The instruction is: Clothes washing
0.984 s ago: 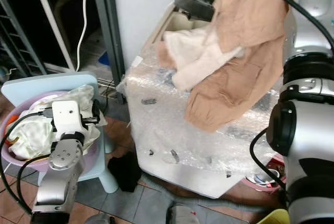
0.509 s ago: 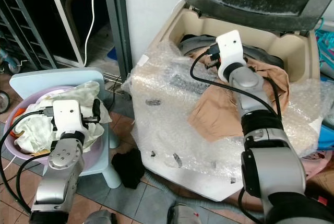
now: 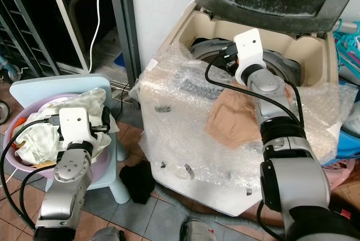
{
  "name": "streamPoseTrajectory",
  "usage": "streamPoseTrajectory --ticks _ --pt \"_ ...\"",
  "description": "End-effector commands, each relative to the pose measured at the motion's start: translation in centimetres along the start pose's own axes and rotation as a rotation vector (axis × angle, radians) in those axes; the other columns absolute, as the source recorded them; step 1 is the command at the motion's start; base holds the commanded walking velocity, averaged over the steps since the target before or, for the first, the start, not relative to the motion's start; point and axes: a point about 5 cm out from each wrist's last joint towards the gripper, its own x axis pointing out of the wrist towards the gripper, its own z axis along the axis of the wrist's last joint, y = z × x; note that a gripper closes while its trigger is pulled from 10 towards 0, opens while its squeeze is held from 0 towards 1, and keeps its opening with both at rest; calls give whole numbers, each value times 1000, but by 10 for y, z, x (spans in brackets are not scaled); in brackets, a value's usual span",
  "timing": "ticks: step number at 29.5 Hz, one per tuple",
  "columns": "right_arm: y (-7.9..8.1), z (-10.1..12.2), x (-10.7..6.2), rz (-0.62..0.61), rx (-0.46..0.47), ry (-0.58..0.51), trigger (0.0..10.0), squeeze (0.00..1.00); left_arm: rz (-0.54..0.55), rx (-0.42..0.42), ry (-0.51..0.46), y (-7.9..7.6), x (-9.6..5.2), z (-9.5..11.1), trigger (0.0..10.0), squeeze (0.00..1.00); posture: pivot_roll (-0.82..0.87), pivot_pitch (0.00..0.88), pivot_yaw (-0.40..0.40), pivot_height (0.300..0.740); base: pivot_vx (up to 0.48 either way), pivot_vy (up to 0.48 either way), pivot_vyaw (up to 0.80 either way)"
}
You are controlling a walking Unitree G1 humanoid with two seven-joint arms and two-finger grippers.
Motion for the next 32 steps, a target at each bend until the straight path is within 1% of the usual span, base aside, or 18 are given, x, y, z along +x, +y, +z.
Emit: streamPoseTrajectory --ticks 1,7,8,9,10,11,12,15,19,21,23,24,25,26,27,28,31,32 --pt "-7 18 1 -7 -25 -58 10000 1000 -13 3 -6 -1 1 2 10000 0 -17 0 -33 740 0 0 0" --pt "-7 18 1 -7 -25 -58 10000 1000 -13 3 -6 -1 1 2 10000 0 -17 0 -33 740 0 0 0" --pt "-4 14 -5 36 -22 -75 10000 1000 -18 4 -5 -2 1 2 10000 0 -18 0 -32 740 0 0 0" --pt "-4 14 -5 36 -22 -75 10000 1000 -18 4 -5 -2 1 2 10000 0 -18 0 -32 740 0 0 0" --pt "-7 -11 -54 -185 6 -177 10000 1000 -35 8 4 -4 3 1 10000 0 -44 0 -23 740 0 0 0" --pt "-7 -11 -54 -185 6 -177 10000 1000 -35 8 4 -4 3 1 10000 0 -44 0 -23 740 0 0 0" --pt "-13 -11 -73 -311 16 -230 10000 1000 -38 8 7 -4 4 0 10000 0 -42 0 -25 740 0 0 0" --pt "-15 -8 -70 -316 18 -243 10000 1000 -37 7 7 -4 4 0 10000 0 -42 0 -25 740 0 0 0" --pt "-26 10 -62 -344 -1 -307 10000 1000 -31 5 6 -4 4 1 10000 0 -38 0 -31 740 0 0 0" --pt "-30 13 -63 -355 -8 -311 10000 1000 -30 5 5 -4 4 1 10000 0 -36 0 -33 740 0 0 0" --pt "-33 14 -69 -366 -17 -308 10000 1000 -27 4 4 -3 4 1 10000 0 -37 0 -34 740 0 0 0" --pt "-31 12 -81 -380 -29 -285 10000 1000 -27 3 5 -2 4 0 10000 0 -41 0 -35 740 0 0 0" --pt "-29 6 -87 -381 -30 -261 10000 969 -27 2 6 -2 4 0 10000 0 -45 0 -35 740 0 0 0" --pt "-25 -4 -94 -368 -22 -223 10000 702 -28 0 6 -2 4 0 10000 0 -47 0 -34 740 0 0 0" --pt "-25 -4 -94 -368 -22 -223 10000 702 -28 0 6 -2 4 0 10000 0 -47 0 -34 740 0 0 0" --pt "-18 -17 -100 -319 -12 -182 10000 0 -33 0 4 -3 4 0 10000 0 -48 0 -32 740 0 0 0" --pt "0 -33 -107 -159 6 -120 10000 0 -39 0 3 -4 5 1 10000 0 -56 0 -24 740 0 0 0" --pt "1 -37 -110 -142 12 -97 10000 0 -43 0 2 -4 5 1 10000 0 -58 0 -22 740 0 0 0"
